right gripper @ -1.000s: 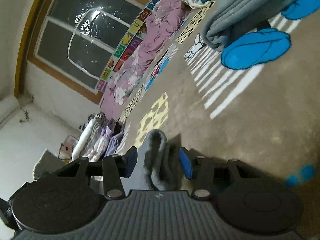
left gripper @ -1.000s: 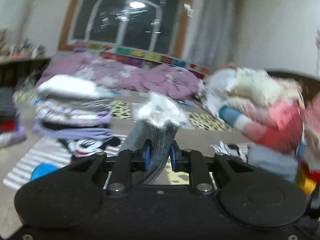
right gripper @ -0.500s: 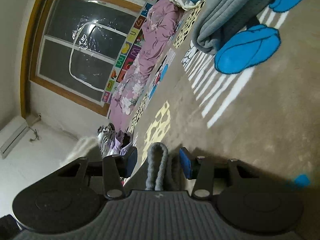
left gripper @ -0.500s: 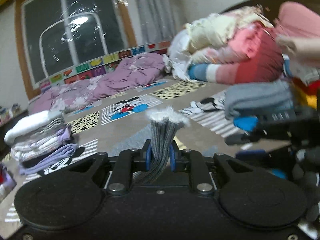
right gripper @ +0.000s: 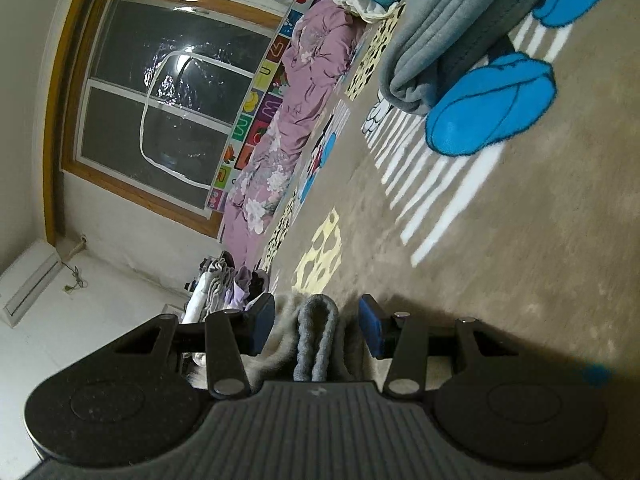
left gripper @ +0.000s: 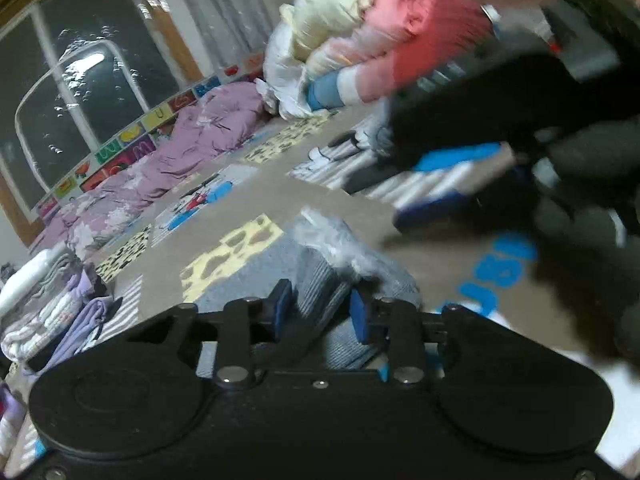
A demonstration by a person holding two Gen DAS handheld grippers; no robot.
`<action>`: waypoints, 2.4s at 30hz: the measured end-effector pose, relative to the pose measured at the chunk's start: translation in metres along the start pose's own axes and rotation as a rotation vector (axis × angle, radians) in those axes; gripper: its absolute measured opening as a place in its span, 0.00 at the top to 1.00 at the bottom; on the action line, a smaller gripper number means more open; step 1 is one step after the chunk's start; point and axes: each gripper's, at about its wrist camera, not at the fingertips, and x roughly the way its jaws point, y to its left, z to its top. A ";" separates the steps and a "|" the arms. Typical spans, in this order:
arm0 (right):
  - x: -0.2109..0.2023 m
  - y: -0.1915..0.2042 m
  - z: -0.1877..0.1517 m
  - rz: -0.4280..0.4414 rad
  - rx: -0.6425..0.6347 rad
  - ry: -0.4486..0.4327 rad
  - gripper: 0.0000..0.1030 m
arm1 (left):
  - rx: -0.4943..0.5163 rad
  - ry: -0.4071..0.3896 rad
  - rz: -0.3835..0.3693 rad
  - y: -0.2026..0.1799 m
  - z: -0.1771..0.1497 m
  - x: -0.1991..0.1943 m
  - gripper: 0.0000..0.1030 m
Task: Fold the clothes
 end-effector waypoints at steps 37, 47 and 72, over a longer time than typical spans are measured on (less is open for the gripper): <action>0.044 0.105 -0.097 -0.230 -1.017 0.100 0.69 | -0.488 0.126 -0.028 0.156 -0.079 -0.018 0.42; -0.017 0.087 -0.073 -0.198 -0.595 -0.041 0.34 | -0.994 0.156 -0.222 0.220 -0.151 -0.070 0.32; 0.044 0.052 -0.057 -0.188 -0.312 0.102 0.49 | -1.267 0.165 -0.460 0.238 -0.149 0.015 0.62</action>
